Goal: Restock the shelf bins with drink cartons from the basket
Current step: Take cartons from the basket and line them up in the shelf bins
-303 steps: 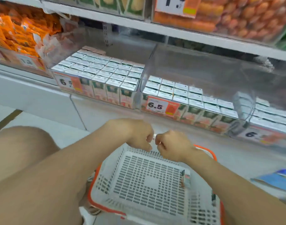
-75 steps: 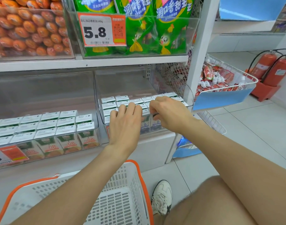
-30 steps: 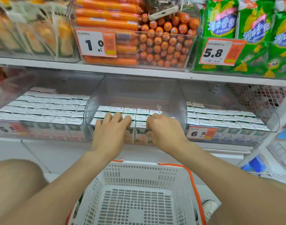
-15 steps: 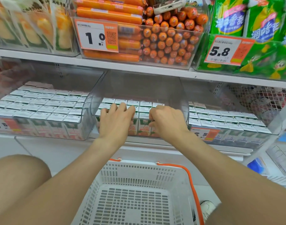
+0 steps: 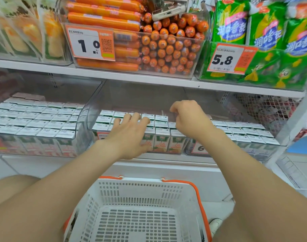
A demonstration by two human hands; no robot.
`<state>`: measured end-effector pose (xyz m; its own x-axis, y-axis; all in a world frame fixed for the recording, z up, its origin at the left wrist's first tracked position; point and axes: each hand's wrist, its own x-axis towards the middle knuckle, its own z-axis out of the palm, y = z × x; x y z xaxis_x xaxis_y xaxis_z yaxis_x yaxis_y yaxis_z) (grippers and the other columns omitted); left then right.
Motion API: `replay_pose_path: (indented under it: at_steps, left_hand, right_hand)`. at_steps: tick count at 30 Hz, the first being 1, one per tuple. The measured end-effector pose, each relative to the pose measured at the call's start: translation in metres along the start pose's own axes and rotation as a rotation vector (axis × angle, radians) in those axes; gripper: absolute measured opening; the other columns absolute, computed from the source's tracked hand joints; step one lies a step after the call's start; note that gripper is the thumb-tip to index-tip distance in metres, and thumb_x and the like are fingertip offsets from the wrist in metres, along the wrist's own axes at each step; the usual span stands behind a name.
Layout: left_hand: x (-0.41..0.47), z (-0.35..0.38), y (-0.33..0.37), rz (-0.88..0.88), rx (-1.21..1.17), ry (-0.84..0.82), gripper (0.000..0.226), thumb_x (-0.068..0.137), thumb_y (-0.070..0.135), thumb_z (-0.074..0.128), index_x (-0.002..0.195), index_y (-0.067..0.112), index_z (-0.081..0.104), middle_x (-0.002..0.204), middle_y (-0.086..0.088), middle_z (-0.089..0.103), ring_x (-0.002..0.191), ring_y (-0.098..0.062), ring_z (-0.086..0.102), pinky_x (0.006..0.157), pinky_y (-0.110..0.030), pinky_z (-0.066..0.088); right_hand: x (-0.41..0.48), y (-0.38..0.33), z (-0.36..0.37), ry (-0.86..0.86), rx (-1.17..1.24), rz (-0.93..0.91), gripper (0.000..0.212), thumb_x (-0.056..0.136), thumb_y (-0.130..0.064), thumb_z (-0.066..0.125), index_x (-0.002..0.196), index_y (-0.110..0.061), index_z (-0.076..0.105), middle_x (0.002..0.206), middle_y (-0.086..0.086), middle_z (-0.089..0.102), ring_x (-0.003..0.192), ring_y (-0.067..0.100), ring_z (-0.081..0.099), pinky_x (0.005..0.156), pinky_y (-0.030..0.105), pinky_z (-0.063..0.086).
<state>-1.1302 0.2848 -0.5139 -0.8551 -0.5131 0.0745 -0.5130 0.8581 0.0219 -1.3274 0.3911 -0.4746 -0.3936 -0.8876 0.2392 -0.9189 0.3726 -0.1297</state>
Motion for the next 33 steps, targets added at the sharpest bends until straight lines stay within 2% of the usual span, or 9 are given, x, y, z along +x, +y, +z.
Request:
replay_pose_path:
  at_steps: [2, 5, 7, 10, 14, 17, 23, 28, 33]
  left_hand:
    - [0.005, 0.006, -0.002, -0.004, 0.038, -0.103, 0.093, 0.092, 0.079, 0.048, 0.162, 0.031, 0.009, 0.170, -0.008, 0.010, 0.156, -0.037, 0.012, 0.121, -0.063, 0.017]
    - [0.007, 0.020, 0.000, -0.014, 0.047, -0.148, 0.090, 0.100, 0.076, 0.026, 0.165, 0.029, -0.014, 0.174, -0.004, -0.017, 0.160, -0.037, -0.013, 0.124, -0.066, 0.000]
    - [0.009, 0.028, 0.005, 0.002, 0.101, -0.084, 0.079, 0.105, 0.066, 0.016, 0.165, 0.025, -0.015, 0.175, -0.005, -0.016, 0.161, -0.037, -0.010, 0.125, -0.066, 0.002]
    - [0.014, 0.034, 0.008, -0.059, 0.157, 0.014, 0.070, 0.109, 0.054, 0.013, 0.167, 0.023, -0.010, 0.176, -0.009, -0.007, 0.161, -0.038, 0.000, 0.125, -0.065, 0.009]
    - [0.017, 0.039, 0.010, -0.104, 0.153, 0.003, 0.070, 0.109, 0.054, 0.014, 0.166, 0.023, -0.012, 0.176, -0.009, -0.008, 0.161, -0.041, -0.001, 0.125, -0.068, 0.005]
    - [0.015, 0.040, 0.008, -0.084, 0.129, 0.001, 0.074, 0.108, 0.058, 0.014, 0.167, 0.020, -0.006, 0.176, -0.010, -0.004, 0.161, -0.039, -0.002, 0.126, -0.066, 0.003]
    - [0.008, 0.021, -0.024, -0.122, 0.104, -0.033, 0.090, 0.100, 0.076, 0.022, 0.166, 0.019, 0.005, 0.175, -0.010, 0.003, 0.161, -0.036, 0.002, 0.125, -0.066, 0.006]
    - [0.000, 0.023, -0.045, -0.131, 0.099, -0.086, 0.086, 0.103, 0.070, 0.021, 0.167, 0.021, -0.007, 0.176, -0.008, -0.003, 0.161, -0.036, -0.002, 0.126, -0.065, 0.008]
    - [0.002, 0.027, -0.040, -0.165, 0.120, -0.065, 0.084, 0.106, 0.063, 0.024, 0.165, 0.020, -0.018, 0.175, -0.009, -0.010, 0.161, -0.038, -0.004, 0.125, -0.067, 0.009]
  right_hand:
    - [0.002, -0.006, 0.013, -0.156, -0.086, -0.049, 0.048, 0.086, 0.004, 0.049, 0.132, -0.007, 0.055, 0.098, 0.015, 0.065, 0.091, 0.040, 0.062, 0.072, 0.048, 0.057]
    - [0.014, -0.013, 0.029, -0.252, -0.107, -0.008, 0.051, 0.095, -0.007, 0.043, 0.145, -0.005, 0.034, 0.084, 0.012, 0.055, 0.077, 0.038, 0.058, 0.064, 0.043, 0.047]
    - [0.022, -0.014, 0.035, -0.309, -0.075, 0.037, 0.057, 0.101, -0.020, 0.038, 0.154, -0.009, 0.022, 0.110, 0.023, 0.062, 0.090, 0.041, 0.060, 0.072, 0.042, 0.041]
    - [0.029, -0.017, 0.037, -0.376, 0.023, 0.095, 0.064, 0.103, -0.028, 0.034, 0.161, -0.013, 0.012, 0.144, 0.031, 0.052, 0.118, 0.043, 0.058, 0.080, 0.041, 0.036]
    - [0.030, -0.015, 0.032, -0.425, 0.043, 0.128, 0.052, 0.103, -0.029, 0.036, 0.148, -0.004, 0.027, 0.129, 0.028, 0.057, 0.096, 0.037, 0.053, 0.077, 0.039, 0.036]
    - [0.026, -0.016, 0.042, -0.404, 0.029, 0.201, 0.049, 0.103, -0.032, 0.036, 0.142, -0.002, 0.034, 0.131, 0.026, 0.056, 0.108, 0.043, 0.057, 0.079, 0.040, 0.038]
    - [0.036, -0.035, 0.052, -0.018, -0.187, 0.021, 0.035, 0.098, -0.025, 0.046, 0.127, -0.006, 0.054, 0.120, 0.020, 0.064, 0.109, 0.041, 0.060, 0.085, 0.044, 0.046]
    - [0.054, -0.032, 0.065, -0.277, 0.183, -0.017, 0.054, 0.104, -0.057, 0.033, 0.150, -0.033, 0.048, 0.145, 0.008, 0.061, 0.131, 0.037, 0.056, 0.107, 0.049, 0.046]
    - [0.066, -0.045, 0.066, -0.330, 0.012, -0.060, 0.068, 0.094, -0.081, 0.030, 0.143, -0.038, 0.050, 0.140, 0.001, 0.065, 0.127, 0.032, 0.059, 0.101, 0.049, 0.042]
